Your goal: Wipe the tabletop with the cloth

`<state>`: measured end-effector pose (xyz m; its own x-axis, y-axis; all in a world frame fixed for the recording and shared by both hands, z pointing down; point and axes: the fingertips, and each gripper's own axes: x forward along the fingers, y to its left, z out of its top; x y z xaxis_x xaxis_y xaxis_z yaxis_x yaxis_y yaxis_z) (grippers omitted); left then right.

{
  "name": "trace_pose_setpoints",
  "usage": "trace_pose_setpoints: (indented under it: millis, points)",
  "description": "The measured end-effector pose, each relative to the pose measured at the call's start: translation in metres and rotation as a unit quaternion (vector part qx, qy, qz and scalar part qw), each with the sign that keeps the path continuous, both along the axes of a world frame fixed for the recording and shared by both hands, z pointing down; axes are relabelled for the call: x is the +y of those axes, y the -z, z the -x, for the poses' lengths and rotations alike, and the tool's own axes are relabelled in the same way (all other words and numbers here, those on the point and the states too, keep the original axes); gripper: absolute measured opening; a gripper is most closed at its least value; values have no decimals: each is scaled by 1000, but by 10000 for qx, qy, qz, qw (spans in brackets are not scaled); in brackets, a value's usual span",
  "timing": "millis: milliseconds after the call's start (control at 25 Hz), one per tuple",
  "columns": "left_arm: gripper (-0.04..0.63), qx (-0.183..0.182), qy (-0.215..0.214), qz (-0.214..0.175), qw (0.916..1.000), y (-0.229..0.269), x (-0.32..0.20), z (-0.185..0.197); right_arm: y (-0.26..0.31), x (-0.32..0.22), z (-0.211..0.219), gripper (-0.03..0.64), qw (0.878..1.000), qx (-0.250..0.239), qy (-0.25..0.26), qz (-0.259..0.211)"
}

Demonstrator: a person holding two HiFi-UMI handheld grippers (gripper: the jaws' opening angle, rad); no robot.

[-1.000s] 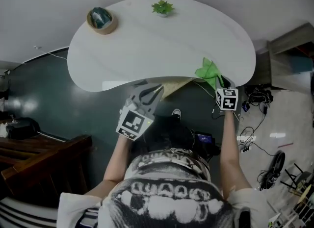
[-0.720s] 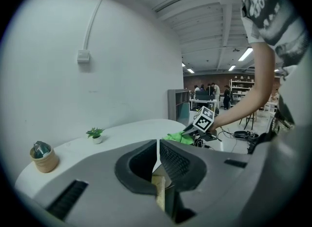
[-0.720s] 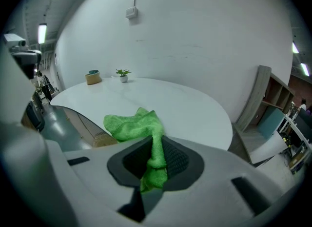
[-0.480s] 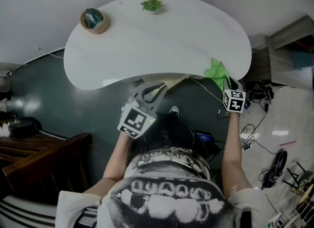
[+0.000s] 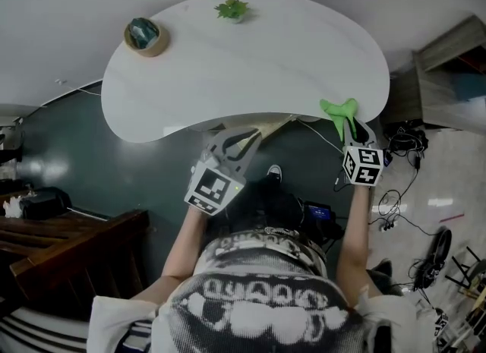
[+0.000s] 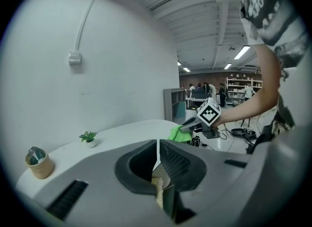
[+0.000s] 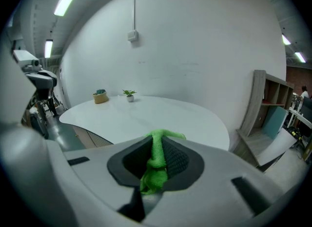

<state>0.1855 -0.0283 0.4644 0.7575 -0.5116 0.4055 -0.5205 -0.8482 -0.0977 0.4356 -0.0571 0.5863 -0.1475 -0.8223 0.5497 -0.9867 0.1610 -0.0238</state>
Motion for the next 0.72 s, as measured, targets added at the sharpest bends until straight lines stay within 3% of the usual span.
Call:
trace_pose_setpoints:
  millis: [320, 720]
  points:
    - [17, 24, -172, -124, 9998, 12, 6, 14, 40, 25, 41, 52, 9992, -187, 0, -351]
    - [17, 128, -306, -161, 9993, 18, 34, 64, 71, 66, 114, 52, 9981, -216, 48, -573]
